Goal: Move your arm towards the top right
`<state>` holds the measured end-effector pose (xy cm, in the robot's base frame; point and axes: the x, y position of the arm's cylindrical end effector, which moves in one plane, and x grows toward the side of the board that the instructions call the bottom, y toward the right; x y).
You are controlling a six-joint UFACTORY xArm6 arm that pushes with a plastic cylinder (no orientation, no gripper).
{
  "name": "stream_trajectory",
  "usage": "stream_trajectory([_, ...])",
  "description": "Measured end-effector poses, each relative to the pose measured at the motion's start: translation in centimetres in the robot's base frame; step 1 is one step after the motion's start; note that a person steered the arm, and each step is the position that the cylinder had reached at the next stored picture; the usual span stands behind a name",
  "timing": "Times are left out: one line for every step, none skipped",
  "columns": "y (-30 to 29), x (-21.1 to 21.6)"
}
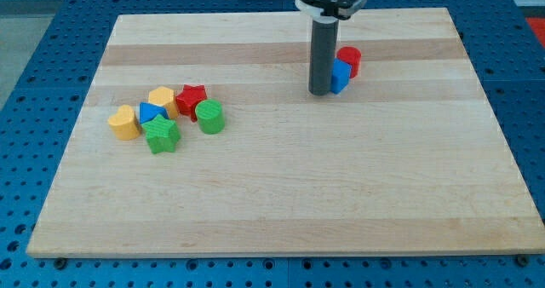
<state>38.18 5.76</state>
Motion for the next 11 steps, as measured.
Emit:
stream_trajectory([0.4,0.0])
stream_trajectory([0.2,0.0])
stream_trajectory([-1.3,0.5])
stream_trajectory([-3.6,2.4])
stream_trajectory([-5.1,4.6])
stream_trajectory([-2.8,4.7])
stream_trajectory([1.9,4.5])
stream_trajectory([4.6,2.7])
stream_trajectory([7.1,1.2])
stream_trajectory([9.2,0.4])
stream_trajectory([7.9,1.4])
